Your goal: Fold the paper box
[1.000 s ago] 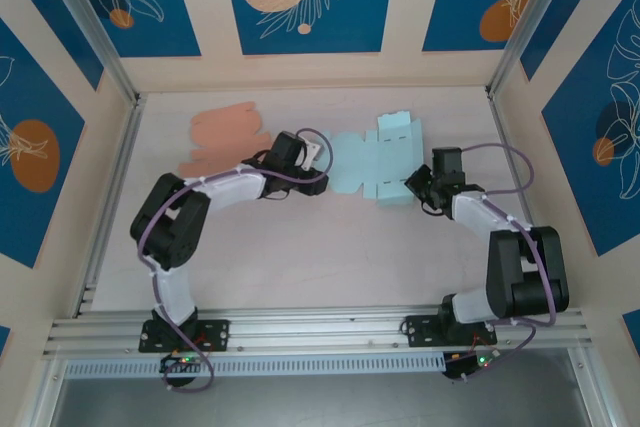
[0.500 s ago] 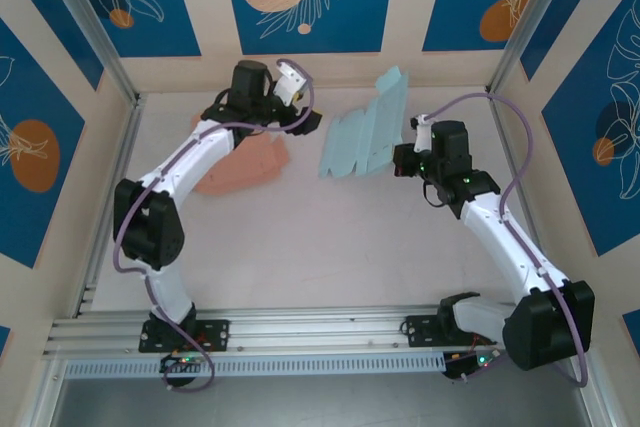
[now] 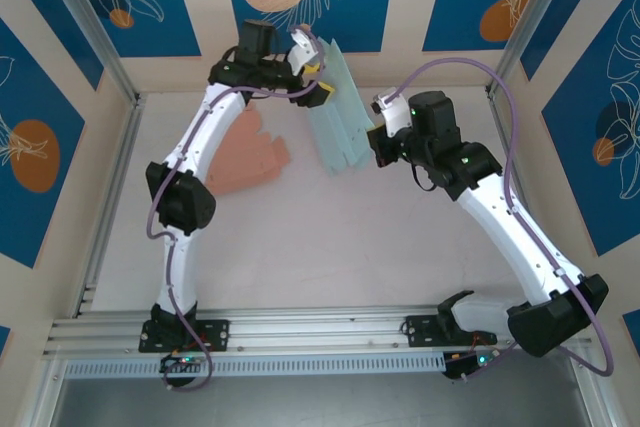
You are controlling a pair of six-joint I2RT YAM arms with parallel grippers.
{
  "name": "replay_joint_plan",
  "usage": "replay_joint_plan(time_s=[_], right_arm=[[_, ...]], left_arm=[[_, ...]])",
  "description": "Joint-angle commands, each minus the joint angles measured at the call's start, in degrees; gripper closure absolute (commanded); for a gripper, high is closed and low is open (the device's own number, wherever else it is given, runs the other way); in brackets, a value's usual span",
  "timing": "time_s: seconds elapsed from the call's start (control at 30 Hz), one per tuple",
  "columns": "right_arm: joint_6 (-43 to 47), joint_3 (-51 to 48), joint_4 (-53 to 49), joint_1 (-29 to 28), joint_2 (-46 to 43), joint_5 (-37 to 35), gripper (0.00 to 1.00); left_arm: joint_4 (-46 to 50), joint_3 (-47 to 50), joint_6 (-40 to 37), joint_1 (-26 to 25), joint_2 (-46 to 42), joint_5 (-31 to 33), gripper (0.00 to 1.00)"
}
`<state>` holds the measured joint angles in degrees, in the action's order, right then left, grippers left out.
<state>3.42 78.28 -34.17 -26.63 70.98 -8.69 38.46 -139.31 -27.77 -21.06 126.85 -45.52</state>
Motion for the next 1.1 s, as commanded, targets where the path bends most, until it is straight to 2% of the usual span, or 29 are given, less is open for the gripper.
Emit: replay_joint_plan(time_s=[0.0, 0.1, 0.13, 0.17, 0.2, 0.3, 0.37, 0.5, 0.63, 0.67, 0.73, 0.83, 0.93, 1.07], right_arm=[[2.8, 3.1, -3.8, -0.3, 0.6, -2.1, 1.0], [3.2, 4.4, -5.0, -0.1, 0.3, -0.4, 1.0], [3.5, 4.7, -5.5, -0.2, 0.3, 0.2, 1.0], [3.7, 5.2, -6.2, -0.2, 0.3, 0.9, 1.0], [3.9, 5.7, -6.9, -0.2, 0.3, 1.5, 1.0], [4.1, 6.5, -7.9, -0.2, 0.6, 2.3, 1.0], [4.4, 6.7, -8.1, -0.4, 0.7, 2.9, 1.0], [4.9, 7.0, -8.5, -0.5, 0.6, 4.4, 1.0], [4.6, 7.1, -8.5, -0.7, 0.6, 4.1, 1.0], [4.5, 7.2, -8.5, -0.7, 0.6, 3.9, 1.0], [3.8, 7.4, -8.6, -0.8, 0.5, 3.3, 1.0], [2.0, 8.0, -9.0, -0.7, 0.3, 2.3, 1.0], [-0.3, 8.9, -10.6, -0.8, 0.0, 0.9, 1.0], [-3.5, 10.4, -13.5, -0.8, 0.2, -3.2, 1.0]], left_arm=[[9.4, -3.3, -6.3, 4.2, -0.1, -9.1, 0.31], [11.7, -3.2, -7.9, 7.1, -0.2, -12.7, 0.33], [12.6, -3.2, -8.9, 7.9, -0.4, -13.3, 0.27], [13.8, -3.2, -10.4, 8.7, -0.7, -14.1, 0.14], [15.2, -3.3, -12.1, 9.6, -0.9, -15.3, 0.11], [21.9, -3.2, -19.5, 11.1, -2.2, -20.7, 0.17], [25.2, -2.8, -23.7, 11.1, -2.6, -21.6, 0.18], [19.5, 0.1, -19.6, 11.1, -3.0, -17.3, 0.21], [21.2, 0.2, -20.1, 10.9, -3.1, -21.0, 0.39], [21.4, 0.3, -20.1, 10.7, -3.2, -21.1, 0.46], [22.3, 0.3, -19.9, 10.1, -3.2, -19.5, 0.68], [21.5, 1.4, -16.8, 9.0, -3.7, -17.1, 0.89], [15.9, 5.5, -9.8, 7.6, -5.5, -13.7, 1.0], [4.1, 15.5, 2.9, 3.7, -10.7, -4.0, 1.0]])
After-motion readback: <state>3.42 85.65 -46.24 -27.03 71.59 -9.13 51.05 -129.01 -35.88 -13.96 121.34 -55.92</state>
